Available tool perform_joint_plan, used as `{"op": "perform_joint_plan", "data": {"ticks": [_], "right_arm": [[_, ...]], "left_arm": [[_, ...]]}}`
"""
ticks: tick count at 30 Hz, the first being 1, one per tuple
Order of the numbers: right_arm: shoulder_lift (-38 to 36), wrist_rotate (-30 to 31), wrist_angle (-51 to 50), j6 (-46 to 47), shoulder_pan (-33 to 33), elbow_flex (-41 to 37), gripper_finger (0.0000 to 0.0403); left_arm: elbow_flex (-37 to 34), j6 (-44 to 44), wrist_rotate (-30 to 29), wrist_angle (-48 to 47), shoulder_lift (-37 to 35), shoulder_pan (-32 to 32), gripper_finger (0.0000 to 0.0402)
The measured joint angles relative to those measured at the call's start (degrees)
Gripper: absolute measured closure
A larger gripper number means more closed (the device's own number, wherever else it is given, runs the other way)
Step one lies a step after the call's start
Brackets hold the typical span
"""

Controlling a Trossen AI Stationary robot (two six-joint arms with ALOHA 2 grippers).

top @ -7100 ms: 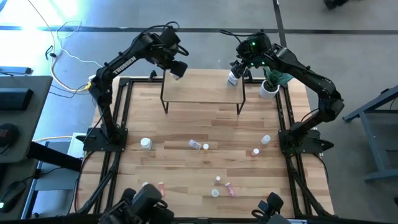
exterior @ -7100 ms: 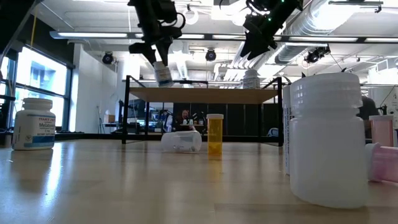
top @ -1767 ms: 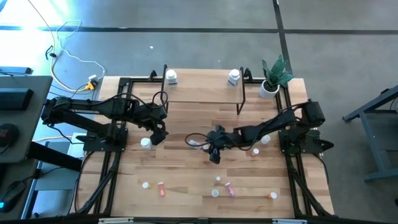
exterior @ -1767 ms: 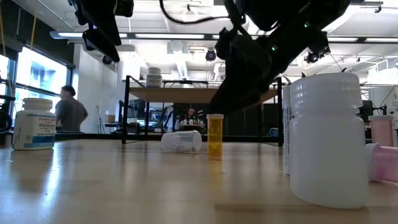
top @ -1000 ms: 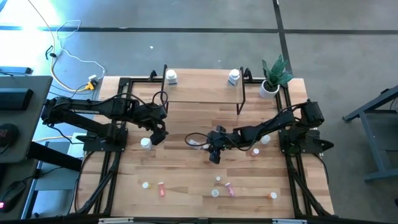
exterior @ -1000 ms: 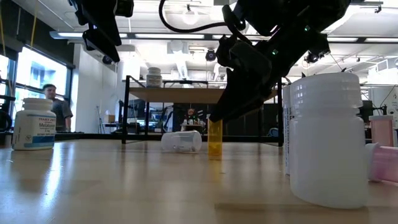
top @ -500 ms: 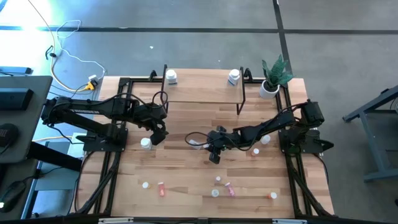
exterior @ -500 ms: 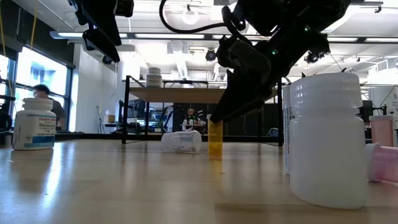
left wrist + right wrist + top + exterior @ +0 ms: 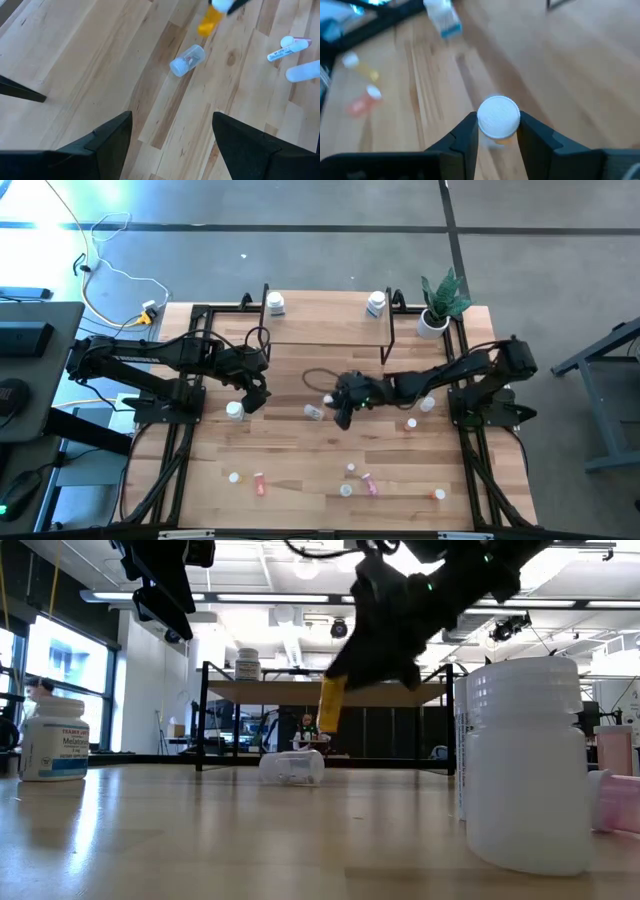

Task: Pick and place medicine bottles onto shelf by color
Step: Put the top orange pill bottle on the shelf

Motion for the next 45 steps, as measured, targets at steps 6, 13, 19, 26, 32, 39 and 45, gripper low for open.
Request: {"op": "perform_joint_plan", "data": {"ticks": [6,13,19,26,32,39,45], "right_arm": [[-4.4,0.1,-6.0,-4.9,-4.2,5.8,0.0297],[-5.6,-1.1,-17.9,-13.5,-11.2,15.9,0.0297],[-5.6,-4.0,-24.3,-18.9,-19.1,23.9,0.0297],[-5.6,-6.2,-28.8,-22.8,-29.0,29.5,0.0297],[-5.6,-7.8,-30.4,-23.2,-36.4,30.1,0.0297],[-3.0,-10.2,-32.4,-21.3,-40.4,30.1,0.0297],[-0.3,-11.6,-32.9,-20.8,-39.4,30.0,0.0297]], "left_arm": [[0.0,-0.5,-0.9,0.1,0.0,0.0,0.0135],[0.0,-1.9,-1.8,0.2,0.0,0.1,0.0135],[0.0,-2.2,-1.7,0.2,0.0,0.1,0.0135],[0.0,-2.2,-1.8,0.3,0.0,0.1,0.0135],[0.0,-3.0,-3.5,0.4,0.0,0.7,0.0135],[0.0,-3.7,-3.8,2.3,0.0,3.5,0.0135],[0.0,-3.6,-3.8,4.0,0.0,5.6,0.0135]]}}
